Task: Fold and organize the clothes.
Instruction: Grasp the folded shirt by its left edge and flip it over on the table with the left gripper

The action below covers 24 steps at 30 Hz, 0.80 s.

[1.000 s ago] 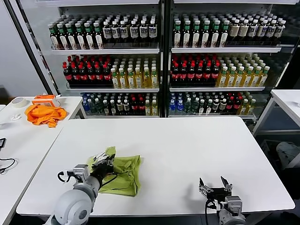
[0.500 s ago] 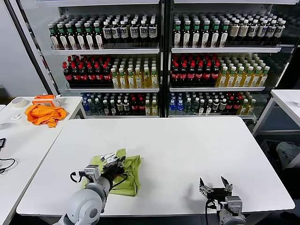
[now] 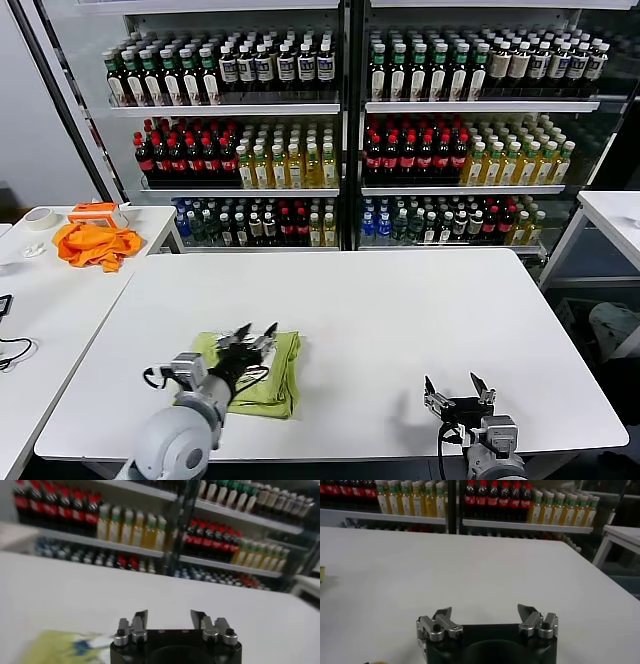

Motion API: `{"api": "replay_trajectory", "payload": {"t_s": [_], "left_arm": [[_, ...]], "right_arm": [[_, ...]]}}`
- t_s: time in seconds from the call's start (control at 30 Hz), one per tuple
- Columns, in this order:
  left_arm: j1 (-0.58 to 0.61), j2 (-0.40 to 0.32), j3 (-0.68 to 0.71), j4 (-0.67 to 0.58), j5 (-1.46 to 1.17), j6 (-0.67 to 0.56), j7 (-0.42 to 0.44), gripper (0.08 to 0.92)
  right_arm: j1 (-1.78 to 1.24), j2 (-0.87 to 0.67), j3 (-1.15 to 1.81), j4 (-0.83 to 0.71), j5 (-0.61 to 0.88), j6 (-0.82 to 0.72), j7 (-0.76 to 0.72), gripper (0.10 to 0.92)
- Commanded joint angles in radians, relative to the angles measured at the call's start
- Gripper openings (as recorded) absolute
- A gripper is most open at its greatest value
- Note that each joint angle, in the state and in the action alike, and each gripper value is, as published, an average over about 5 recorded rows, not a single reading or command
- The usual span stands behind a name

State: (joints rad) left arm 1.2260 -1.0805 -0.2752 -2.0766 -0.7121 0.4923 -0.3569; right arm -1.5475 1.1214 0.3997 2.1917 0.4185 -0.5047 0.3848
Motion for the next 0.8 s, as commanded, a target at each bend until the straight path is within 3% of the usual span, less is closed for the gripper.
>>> {"api": "replay_trajectory", "payload": {"t_s": [0.03, 0.27, 0.6, 0.8], "left_arm": [[0.122, 0.099, -0.151, 0.047, 0.33, 0.011, 0.001, 0.658], [0.117, 0.057, -0.154, 0.091, 0.245, 0.029, -0.014, 0.813], [0.132, 0.041, -0.183, 0.111, 0.169, -0.019, 0.006, 0.823], [0.157, 0.02, -0.174, 0.087, 0.199, 0.038, -0.011, 0.823]], "right_arm": [[0.014, 0.001, -0.022, -0.01, 0.0, 0.004, -0.004, 0.823], [0.004, -0.015, 0.001, -0.011, 0.007, 0.013, -0.009, 0.823], [-0.007, -0.02, 0.013, -0.028, 0.011, 0.028, -0.013, 0.823], [-0.003, -0.025, 0.014, -0.025, 0.015, 0.029, -0.014, 0.823]]}}
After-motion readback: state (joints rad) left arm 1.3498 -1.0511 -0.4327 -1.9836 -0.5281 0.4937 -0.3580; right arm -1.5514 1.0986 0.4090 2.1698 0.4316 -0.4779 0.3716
